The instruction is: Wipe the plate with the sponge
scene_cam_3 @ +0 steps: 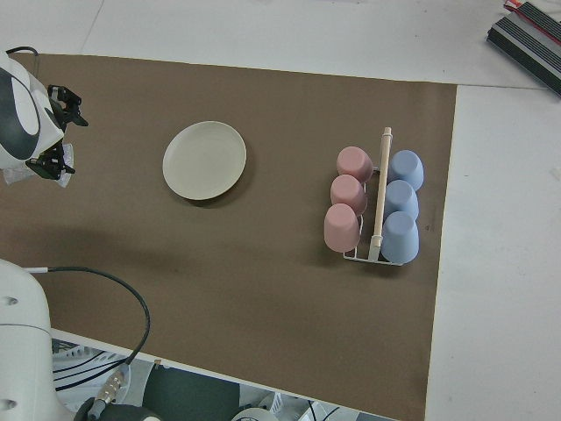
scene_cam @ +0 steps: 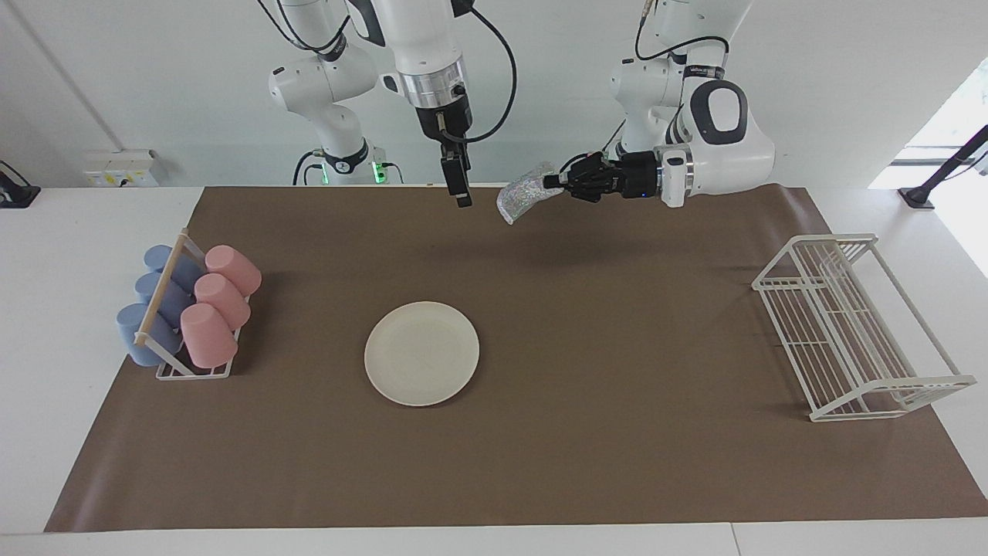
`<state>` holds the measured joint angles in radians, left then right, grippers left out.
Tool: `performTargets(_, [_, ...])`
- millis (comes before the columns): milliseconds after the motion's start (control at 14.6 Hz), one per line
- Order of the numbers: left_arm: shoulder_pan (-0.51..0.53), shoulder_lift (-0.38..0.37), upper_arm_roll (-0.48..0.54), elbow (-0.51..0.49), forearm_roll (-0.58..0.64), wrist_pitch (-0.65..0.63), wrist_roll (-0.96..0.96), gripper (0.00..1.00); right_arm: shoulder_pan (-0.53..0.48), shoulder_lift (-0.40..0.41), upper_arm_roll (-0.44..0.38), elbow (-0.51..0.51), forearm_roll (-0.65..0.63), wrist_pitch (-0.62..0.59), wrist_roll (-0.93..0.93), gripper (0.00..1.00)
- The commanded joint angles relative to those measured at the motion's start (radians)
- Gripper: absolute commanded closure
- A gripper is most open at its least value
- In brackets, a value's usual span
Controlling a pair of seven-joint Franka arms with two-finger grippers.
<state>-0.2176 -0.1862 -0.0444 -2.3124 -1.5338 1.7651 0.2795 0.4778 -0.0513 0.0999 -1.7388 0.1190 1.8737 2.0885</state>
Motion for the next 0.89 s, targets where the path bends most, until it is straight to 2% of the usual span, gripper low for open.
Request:
performTargets(0, [-0.012,-0.064,0.015,-0.085,-0.066,0.019,0.058,1.0,0.015,-0.054,0.003,-0.085,0.014,0.025,-0.004,0.0])
performTargets(137, [-0.012,-0.062,0.015,-0.087,-0.088,0.02,0.058,1.0,0.016,-0.053,0.004,-0.084,0.018,0.048,0.007,0.0])
performTargets(274, [-0.012,-0.064,0.017,-0.091,-0.088,0.022,0.058,1.0,0.041,-0.05,0.004,-0.1,0.028,0.134,0.012,0.0])
performTargets(547, [-0.014,-0.064,0.015,-0.093,-0.089,0.025,0.056,1.0,0.074,-0.056,0.006,-0.143,0.076,0.217,0.01,0.0])
performTargets(821, [-0.012,-0.064,0.017,-0.093,-0.089,0.025,0.055,1.0,0.082,-0.059,0.006,-0.159,0.083,0.223,0.007,0.0])
